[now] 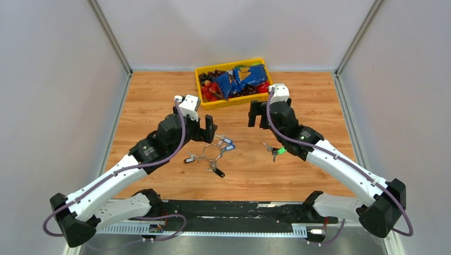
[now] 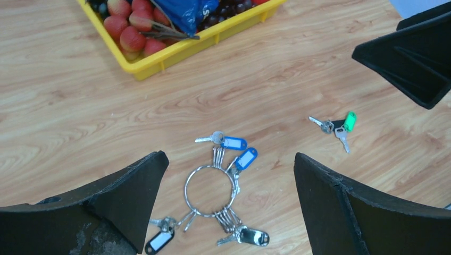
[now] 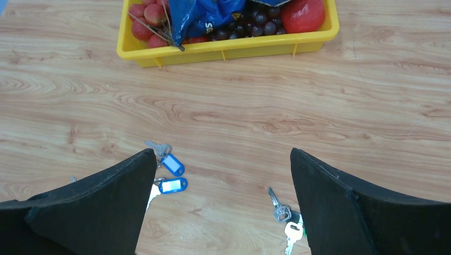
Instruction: Put the keys on the keyring
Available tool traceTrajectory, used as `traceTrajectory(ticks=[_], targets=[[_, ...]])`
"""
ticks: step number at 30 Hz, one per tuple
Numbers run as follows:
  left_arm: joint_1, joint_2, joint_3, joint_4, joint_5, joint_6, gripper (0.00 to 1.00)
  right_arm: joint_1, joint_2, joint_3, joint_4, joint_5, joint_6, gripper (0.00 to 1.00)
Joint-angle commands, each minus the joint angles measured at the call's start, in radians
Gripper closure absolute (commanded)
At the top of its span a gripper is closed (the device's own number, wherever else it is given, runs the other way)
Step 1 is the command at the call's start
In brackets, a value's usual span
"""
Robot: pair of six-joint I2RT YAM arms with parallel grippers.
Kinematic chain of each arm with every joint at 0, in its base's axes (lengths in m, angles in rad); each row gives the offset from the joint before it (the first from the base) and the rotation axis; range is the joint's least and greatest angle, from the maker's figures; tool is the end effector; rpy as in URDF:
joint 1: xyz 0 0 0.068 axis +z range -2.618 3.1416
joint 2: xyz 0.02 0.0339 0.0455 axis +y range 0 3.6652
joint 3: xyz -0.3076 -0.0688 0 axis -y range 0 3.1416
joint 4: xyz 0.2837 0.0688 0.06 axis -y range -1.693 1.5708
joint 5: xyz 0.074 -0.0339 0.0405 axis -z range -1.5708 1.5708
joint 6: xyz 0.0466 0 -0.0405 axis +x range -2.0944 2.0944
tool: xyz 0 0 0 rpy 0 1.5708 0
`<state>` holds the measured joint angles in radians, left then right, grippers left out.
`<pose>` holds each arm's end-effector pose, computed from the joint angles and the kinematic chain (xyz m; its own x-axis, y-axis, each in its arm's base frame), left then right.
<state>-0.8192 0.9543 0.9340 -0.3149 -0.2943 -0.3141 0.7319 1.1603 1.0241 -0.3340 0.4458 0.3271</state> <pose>0.1731 -0.1654 0.3797 -0.3719 -0.0351 -0.9276 0.4177 0.8861 -0.2010 0.2291 0.1788 0.3639 -0.4210 0.0115 -0.9070 -0.1919 0.9762 0.1014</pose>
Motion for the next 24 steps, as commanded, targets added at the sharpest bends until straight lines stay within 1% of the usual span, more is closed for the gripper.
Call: traceTrajectory(ticks=[1,4,9,12,16,20,23,24], targets=[[0.002,-0.036,-0.041,-0.062,-0.046,-0.093,0.00,0.006,-0.037,-0.035,-0.011,-0.055,-0.049,0.00],[0.002,-0.065,-0.090,-0.090,-0.061,-0.142,0.00,0.006,-0.049,-0.071,-0.009,-0.150,-0.021,0.02],[0.002,-0.123,-0.153,-0.089,-0.074,-0.178,0.00,0.017,-0.027,-0.151,0.016,-0.302,0.067,0.11],[0.002,-0.150,-0.178,-0.090,-0.078,-0.204,0.00,0.051,0.004,-0.183,0.029,-0.319,0.112,0.15],[0.002,-0.169,-0.194,-0.095,-0.081,-0.216,0.00,0.128,0.027,-0.213,0.067,-0.316,0.165,0.24],[0.002,-0.180,-0.199,-0.115,-0.092,-0.230,0.00,0.211,0.064,-0.212,0.112,-0.274,0.204,0.36],[0.002,-0.197,-0.212,-0.116,-0.093,-0.238,0.00,0.231,0.130,-0.184,0.126,-0.269,0.213,0.48],[0.002,-0.200,-0.214,-0.117,-0.090,-0.240,0.00,0.237,0.154,-0.167,0.129,-0.277,0.219,0.51]])
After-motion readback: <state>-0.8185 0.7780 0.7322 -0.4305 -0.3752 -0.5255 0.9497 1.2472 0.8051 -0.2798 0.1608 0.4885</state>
